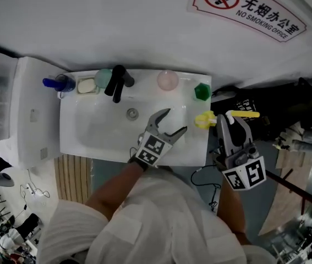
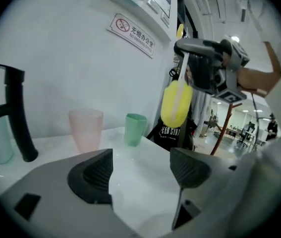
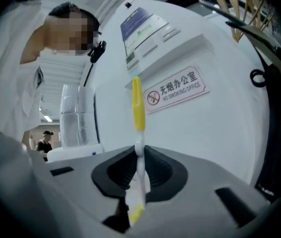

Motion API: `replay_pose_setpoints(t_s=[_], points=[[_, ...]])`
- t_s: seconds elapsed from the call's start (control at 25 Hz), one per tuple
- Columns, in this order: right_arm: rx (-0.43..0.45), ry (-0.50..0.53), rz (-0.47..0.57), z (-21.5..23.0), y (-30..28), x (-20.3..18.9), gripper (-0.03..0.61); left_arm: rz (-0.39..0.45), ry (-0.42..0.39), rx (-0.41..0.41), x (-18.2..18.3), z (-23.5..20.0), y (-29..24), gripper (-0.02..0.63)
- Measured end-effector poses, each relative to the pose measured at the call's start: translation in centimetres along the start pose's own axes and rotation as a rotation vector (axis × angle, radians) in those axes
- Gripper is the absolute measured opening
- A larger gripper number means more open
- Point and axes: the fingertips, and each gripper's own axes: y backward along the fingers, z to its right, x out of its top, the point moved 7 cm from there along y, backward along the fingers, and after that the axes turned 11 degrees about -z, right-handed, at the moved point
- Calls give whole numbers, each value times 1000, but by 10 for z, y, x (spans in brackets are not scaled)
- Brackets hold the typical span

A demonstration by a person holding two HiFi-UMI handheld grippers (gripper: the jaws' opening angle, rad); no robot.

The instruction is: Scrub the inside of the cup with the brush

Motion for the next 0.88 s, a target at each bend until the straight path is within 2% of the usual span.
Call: replay_pose_setpoints(t_s=[0.2, 0.28, 0.4, 0.44, 0.52, 0.72, 0.88], points=[[88, 38, -160, -37, -39, -51, 38, 41, 37, 61, -15, -28, 69, 329], [119, 31, -205, -49, -54, -66, 38, 72, 51, 88, -14, -42, 97, 258], [156, 25, -252, -68, -73, -83, 38, 121, 86, 159, -15, -66, 138, 108], [166, 25, -263, -75, -79, -86, 38, 132, 97, 188, -17, -74, 151, 87], [182, 23, -270, -87, -89, -88, 38, 148, 113, 241, -21, -90, 176, 60], [202, 25, -212, -110, -103, -64, 38, 220, 139, 356, -14, -124, 243, 49], [178, 44, -140, -122, -100, -28, 38, 293, 99, 427, 2, -142, 297, 46]])
